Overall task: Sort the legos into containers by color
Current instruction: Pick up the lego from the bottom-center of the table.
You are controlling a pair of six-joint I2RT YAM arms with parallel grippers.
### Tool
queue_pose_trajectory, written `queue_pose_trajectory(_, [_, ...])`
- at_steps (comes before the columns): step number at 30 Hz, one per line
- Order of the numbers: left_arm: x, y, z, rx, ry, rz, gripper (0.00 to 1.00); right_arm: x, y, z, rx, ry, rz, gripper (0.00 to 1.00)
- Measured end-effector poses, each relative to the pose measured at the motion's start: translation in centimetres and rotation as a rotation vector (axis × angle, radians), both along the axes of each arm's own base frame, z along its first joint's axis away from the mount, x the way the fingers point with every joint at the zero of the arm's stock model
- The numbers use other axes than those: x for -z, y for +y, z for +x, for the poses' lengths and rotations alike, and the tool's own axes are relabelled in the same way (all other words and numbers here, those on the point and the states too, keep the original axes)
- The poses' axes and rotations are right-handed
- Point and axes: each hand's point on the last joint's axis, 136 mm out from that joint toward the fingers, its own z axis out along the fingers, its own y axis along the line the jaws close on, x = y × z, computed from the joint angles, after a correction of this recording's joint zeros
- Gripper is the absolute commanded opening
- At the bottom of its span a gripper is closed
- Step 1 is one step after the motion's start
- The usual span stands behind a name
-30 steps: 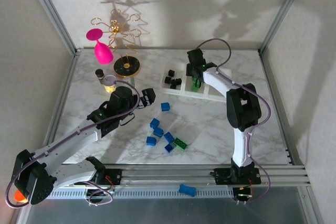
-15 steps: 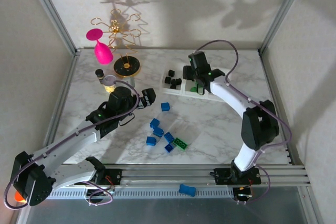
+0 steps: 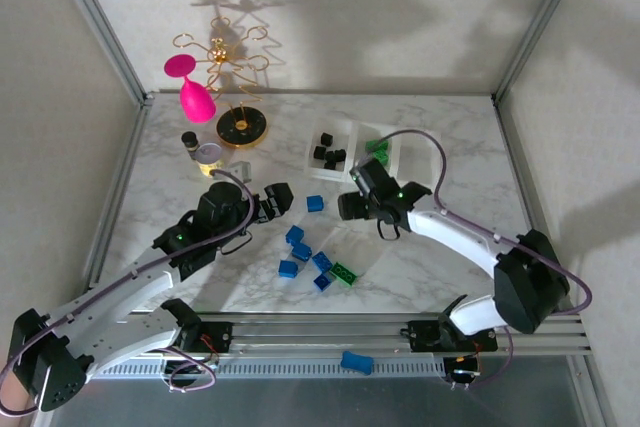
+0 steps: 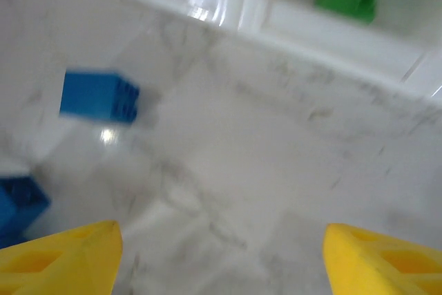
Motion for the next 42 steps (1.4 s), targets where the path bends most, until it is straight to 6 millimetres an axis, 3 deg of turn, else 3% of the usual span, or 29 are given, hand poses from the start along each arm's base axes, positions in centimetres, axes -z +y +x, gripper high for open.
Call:
queue_pose_trajectory(10, [1.0,-0.1,-1.1,-0.003,0.038,-0.034,1.00,4.2,1.4,-8.5,-0.164,0.145,0.007,0.78])
queue_pose_trajectory(21, [2.8,0.7,-1.6,-0.026,0.082,0.003,1.00,6.7,2.9,-13.9,-0.290,0.223,-0.008,0.81])
queue_pose_trajectory(29, [3.2,0.7,-1.5,-0.026,0.094,0.013,1.00,8.7,2.7,-14.8,-0.285,0.262,-0.065,0.76])
queue_pose_trajectory(42, [3.4,0.7,-1.5,-0.029,0.098,0.019,0.99,10.0,1.8,-13.7,-0.226,0.249,-0.170,0.49])
